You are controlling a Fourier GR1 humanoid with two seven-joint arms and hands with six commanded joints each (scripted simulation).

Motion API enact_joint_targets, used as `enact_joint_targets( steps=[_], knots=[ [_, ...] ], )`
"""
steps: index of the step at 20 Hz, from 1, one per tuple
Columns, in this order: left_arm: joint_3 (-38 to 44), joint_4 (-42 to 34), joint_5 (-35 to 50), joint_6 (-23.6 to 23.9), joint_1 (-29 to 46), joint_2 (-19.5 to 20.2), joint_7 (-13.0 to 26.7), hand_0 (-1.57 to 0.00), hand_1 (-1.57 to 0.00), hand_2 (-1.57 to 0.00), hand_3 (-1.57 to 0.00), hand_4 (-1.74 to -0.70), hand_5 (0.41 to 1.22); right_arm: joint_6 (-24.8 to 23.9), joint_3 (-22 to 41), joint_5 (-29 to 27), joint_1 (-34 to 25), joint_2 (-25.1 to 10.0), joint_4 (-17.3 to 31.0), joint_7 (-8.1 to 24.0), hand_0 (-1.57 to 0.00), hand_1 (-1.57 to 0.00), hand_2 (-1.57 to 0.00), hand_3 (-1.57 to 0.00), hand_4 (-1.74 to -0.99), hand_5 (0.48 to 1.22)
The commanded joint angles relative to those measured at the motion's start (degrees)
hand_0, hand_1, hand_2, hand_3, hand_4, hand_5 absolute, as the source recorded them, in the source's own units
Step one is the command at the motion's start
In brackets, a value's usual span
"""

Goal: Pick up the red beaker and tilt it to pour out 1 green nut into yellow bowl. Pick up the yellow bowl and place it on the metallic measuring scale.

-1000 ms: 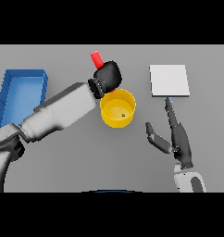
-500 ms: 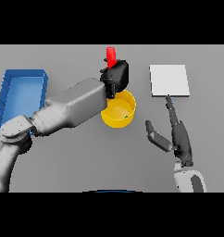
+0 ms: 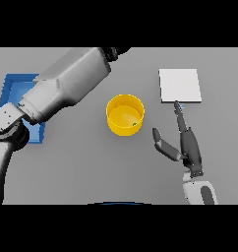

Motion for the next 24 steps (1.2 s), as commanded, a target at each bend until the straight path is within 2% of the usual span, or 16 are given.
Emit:
enact_joint_targets(
  steps=[1,2,3,6,8,11,12,13,15,18,20,21,24],
  knots=[
    [2.1,1.1,2.0,1.8,-0.8,1.3,-1.1,-1.57,-1.57,-1.57,-1.13,-1.73,1.221,0.1,-0.3,-0.1,0.4,-0.5,-0.3,-0.1,0.0,0.0,0.0,0.0,-1.018,0.68],
    [4.0,2.9,3.9,2.1,-1.6,2.6,-1.8,-1.57,-1.57,-1.57,-1.22,-1.73,1.221,0.5,-0.7,-1.3,0.2,-0.4,-0.1,0.4,0.0,0.0,0.0,0.0,-1.009,0.676],
    [7.0,5.2,6.7,1.2,-2.7,3.1,-0.8,-1.57,-1.57,-1.57,-1.29,-1.73,1.221,0.3,-0.7,-0.9,0.0,-0.5,0.3,-0.6,0.0,0.0,0.0,0.0,-1.001,0.683],
    [15.1,9.7,14.7,1.0,-3.4,5.6,4.0,-1.57,-1.57,-1.57,-1.43,-1.73,1.221,-0.1,-0.8,-0.8,-0.6,-0.3,1.2,-0.2,0.0,0.0,0.0,0.0,-0.99,0.672],
    [20.3,11.8,20.3,2.7,-2.9,8.6,6.8,-1.57,-1.57,-1.57,-1.44,-1.74,1.221,0.4,-0.8,-1.7,-0.5,-0.2,1.1,-1.3,0.0,0.0,0.0,0.0,-1.004,0.668],
    [27.1,14.5,28.4,7.0,0.0,13.8,10.7,-1.57,-1.57,-1.57,-1.45,-1.74,1.221,0.5,-0.7,-2.7,-1.4,0.9,0.9,-0.1,0.0,0.0,0.0,0.0,-1.002,0.666],
    [28.9,14.9,30.9,9.1,1.5,15.6,11.0,-1.57,-1.57,-1.57,-1.45,-1.74,1.221,0.8,-0.8,-3.1,-0.3,0.7,0.8,-1.6,0.0,0.0,0.0,0.0,-0.996,0.664],
    [30.7,14.9,33.7,10.8,3.7,16.8,11.9,-1.57,-1.57,-1.57,-1.43,-1.74,1.221,1.2,-1.2,-3.8,-0.9,0.6,1.2,-0.6,0.0,0.0,0.0,0.0,-1.012,0.659],
    [33.3,14.3,38.1,13.1,7.6,20.1,15.0,-1.57,-1.57,-1.57,-1.41,-1.74,1.221,0.7,-0.1,-2.1,-0.6,0.8,1.0,-0.5,0.0,0.0,0.0,0.0,-1.034,0.655],
    [37.9,12.8,46.0,17.4,13.8,22.3,18.6,-1.57,-1.57,-1.57,-1.44,-1.74,1.221,0.5,-0.2,-1.6,-0.9,0.3,1.2,-0.1,0.0,0.0,0.0,0.0,-1.057,0.652],
    [40.3,10.2,50.8,20.6,18.7,23.0,19.6,-1.57,-1.57,-1.57,-1.46,-1.74,1.221,0.1,-0.5,-1.2,-1.7,0.1,1.5,0.7,0.0,0.0,0.0,0.0,-1.048,0.652],
    [41.5,8.9,53.2,21.7,20.7,23.0,22.0,-1.57,-1.57,-1.57,-1.47,-1.74,1.221,-0.4,-0.2,-0.6,-1.9,0.5,1.7,1.0,0.0,0.0,0.0,0.0,-1.047,0.651],
    [43.3,1.6,58.8,24.7,27.9,24.0,24.2,-1.57,-1.57,-1.57,-1.48,-1.74,1.221,-0.7,0.5,1.2,-1.5,-0.2,1.2,1.2,0.0,0.0,0.0,0.0,-1.054,0.648]
  ],
)
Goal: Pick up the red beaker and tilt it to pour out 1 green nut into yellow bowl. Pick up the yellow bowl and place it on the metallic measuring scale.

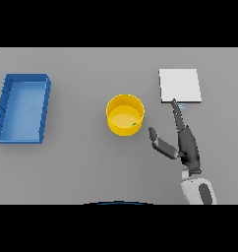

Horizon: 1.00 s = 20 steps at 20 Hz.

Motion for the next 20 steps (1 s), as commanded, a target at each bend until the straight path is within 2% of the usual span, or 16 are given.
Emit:
enact_joint_targets(
  steps=[1,2,4,8,11,14,15,17,19,20],
  knots=[
    [0.2,-3.2,1.3,1.1,2.8,0.6,0.8,-1.57,-1.57,-1.57,-1.48,-1.74,1.221,-0.2,-0.5,-0.2,-0.6,-0.2,0.0,0.5,0.0,0.0,0.0,0.0,-1.046,0.649],
    [0.1,-5.6,2.4,2.4,5.1,0.9,2.7,-1.57,-1.57,-1.57,-1.48,-1.74,1.221,0.3,-0.2,-0.5,0.5,-0.2,0.3,-0.7,0.0,0.0,0.0,0.0,-1.041,0.65],
    [0.1,-12.8,5.0,5.0,10.5,1.3,6.5,-1.57,-1.57,-1.57,-1.45,-1.74,1.221,0.4,-0.2,-0.6,0.4,-0.3,-0.1,-0.7,0.0,0.0,0.0,0.0,-1.026,0.648],
    [-0.6,-23.5,8.1,10.2,18.7,1.9,10.0,-1.57,-1.57,-1.57,-1.45,-1.74,1.221,1.0,-0.6,-1.1,0.0,-0.7,0.5,0.2,0.0,0.0,0.0,0.0,-1.015,0.646],
    [-1.2,-28.4,9.9,13.4,23.3,1.5,10.7,-1.57,-1.57,-1.57,-1.51,-1.74,1.221,1.0,-0.6,-1.6,0.7,-0.3,1.5,-1.9,0.0,0.0,0.0,0.0,-1.004,0.648],
    [-1.3,-30.8,12.2,15.2,26.1,1.6,11.5,-1.57,-1.57,-1.57,-1.54,-1.74,1.151,1.0,-0.5,-2.2,1.5,0.0,0.6,-3.6,0.0,0.0,0.0,0.0,-1.012,0.65],
    [-1.6,-31.7,12.1,15.5,26.8,1.6,12.8,-1.57,-1.57,-1.57,-1.55,-1.74,1.123,0.7,-0.6,-1.8,0.6,0.1,1.0,-1.8,0.0,0.0,0.0,0.0,-1.01,0.65],
    [-2.5,-33.1,11.0,16.0,28.5,2.1,12.7,-1.57,-1.57,-1.57,-1.56,-1.74,1.046,0.4,-0.6,-1.4,0.9,-0.2,0.7,-2.3,0.0,0.0,0.0,0.0,-1.013,0.644],
    [-3.5,-34.7,9.9,15.2,29.8,3.6,13.7,-1.57,-1.57,-1.57,-1.56,-1.65,0.941,0.4,-1.1,-1.7,0.8,-0.5,1.4,-2.1,0.0,0.0,0.0,0.0,-1.021,0.636],
    [-3.8,-35.6,9.6,15.1,30.2,4.0,14.0,-1.57,-1.57,-1.57,-1.56,-1.54,0.892,0.5,-1.2,-1.9,1.0,-0.7,1.0,-2.7,0.0,0.0,0.0,0.0,-1.021,0.636]
  ],
)
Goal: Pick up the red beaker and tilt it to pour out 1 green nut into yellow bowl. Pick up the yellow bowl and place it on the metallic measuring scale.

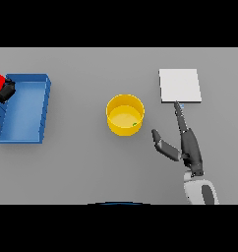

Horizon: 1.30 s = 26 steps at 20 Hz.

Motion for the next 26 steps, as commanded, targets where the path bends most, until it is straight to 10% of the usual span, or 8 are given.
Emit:
enact_joint_targets(
  steps=[1,5,11,16,26],
  knots=[
    [-0.5,-1.2,-0.1,0.1,0.9,0.1,0.7,-1.57,-1.57,-1.56,-1.54,-1.4,0.848,0.2,0.0,-0.1,0.0,-0.3,-0.7,0.3,0.0,0.0,0.0,0.0,-1.017,0.635],
    [-0.8,-2.7,0.6,-1.7,2.2,0.8,0.1,-1.21,-1.0,-1.02,-0.95,-1.0,0.72,0.3,-0.1,-0.7,0.5,0.2,-0.5,-0.3,0.0,0.0,0.0,0.0,-1.004,0.636],
    [-3.4,-0.8,-0.5,-6.4,1.8,1.2,-1.1,-0.32,-0.26,-0.27,-0.25,-0.82,0.657,0.5,0.3,-0.3,0.5,-0.1,-1.4,0.1,0.0,0.0,0.0,0.0,-1.009,0.639],
    [-3.0,0.8,-0.9,-5.6,1.3,0.5,-4.3,-0.1,-0.08,-0.09,-0.08,-0.78,0.651,0.8,1.1,2.0,0.0,-1.2,-1.8,3.2,0.0,0.0,0.0,0.0,-1.02,0.64],
    [-3.7,-0.1,-1.4,-4.6,0.9,0.1,-4.9,-0.01,-0.01,-0.01,-0.01,-0.73,0.68,17.7,11.3,16.6,-20.6,-17.8,5.6,6.6,0.0,0.0,0.0,0.0,-1.192,0.677]
  ],
)
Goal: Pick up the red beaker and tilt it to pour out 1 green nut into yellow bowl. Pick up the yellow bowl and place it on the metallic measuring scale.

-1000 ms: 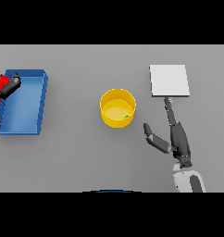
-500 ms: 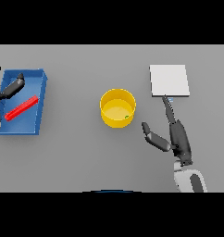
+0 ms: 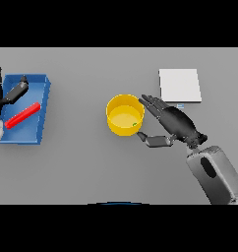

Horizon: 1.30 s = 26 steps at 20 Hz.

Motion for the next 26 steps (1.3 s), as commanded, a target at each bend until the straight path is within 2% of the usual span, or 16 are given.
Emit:
enact_joint_targets(
  steps=[1,5,7,8,13,16,18,23,26],
  knots=[
    [0.0,-0.5,0.2,0.0,0.3,0.1,-0.6,-0.01,-0.01,-0.01,-0.01,-0.74,0.685,1.2,0.7,0.8,-2.1,-1.2,1.8,-1.4,0.0,0.0,0.0,0.0,-1.197,0.677],
    [0.4,-0.3,0.3,-0.5,0.0,1.0,-0.1,0.0,0.0,0.0,0.0,-0.74,0.699,4.8,6.9,7.5,-9.3,-4.4,5.9,-5.6,0.0,0.0,0.0,0.0,-1.226,0.692],
    [-0.2,-1.0,0.1,-0.6,0.2,0.8,0.3,0.0,0.0,0.0,0.0,-0.74,0.702,7.2,9.7,10.1,-12.6,-4.8,7.4,-5.1,0.0,0.0,0.0,0.0,-1.223,0.703],
    [0.1,-1.0,0.2,-0.7,0.5,1.4,0.4,0.0,0.0,0.0,0.0,-0.75,0.704,7.8,10.7,11.0,-13.7,-5.6,8.4,-6.6,0.0,0.0,0.0,0.0,-1.218,0.707],
    [0.3,-0.4,0.5,-0.9,0.5,1.4,0.0,0.0,0.0,0.0,0.0,-0.75,0.701,11.6,14.5,12.8,-18.8,-3.4,14.4,-7.4,0.0,0.0,0.0,0.0,-1.221,0.722],
    [0.6,-0.4,0.6,-0.9,0.7,2.0,-0.3,0.0,0.0,0.0,0.0,-0.74,0.698,11.9,16.3,13.8,-21.5,-1.2,18.9,-7.8,0.0,0.0,0.0,0.0,-1.238,0.727],
    [0.4,-0.8,0.6,-1.1,0.6,2.0,-0.5,0.0,0.0,0.0,0.0,-0.74,0.699,12.8,17.3,14.5,-23.5,0.1,20.8,-7.2,0.0,0.0,0.0,0.0,-1.25,0.733],
    [0.5,-0.9,0.7,-0.5,1.4,1.8,-0.4,0.0,0.0,0.0,0.0,-0.74,0.698,14.1,19.2,15.8,-25.1,0.9,23.8,-7.4,0.0,0.0,0.0,0.0,-1.261,0.736],
    [0.9,-0.5,1.0,-0.8,1.3,2.2,-0.8,0.0,0.0,0.0,0.0,-0.75,0.698,16.1,18.8,14.9,-27.0,2.1,26.0,-6.8,0.0,0.0,0.0,0.0,-1.27,0.74]
  ],
)
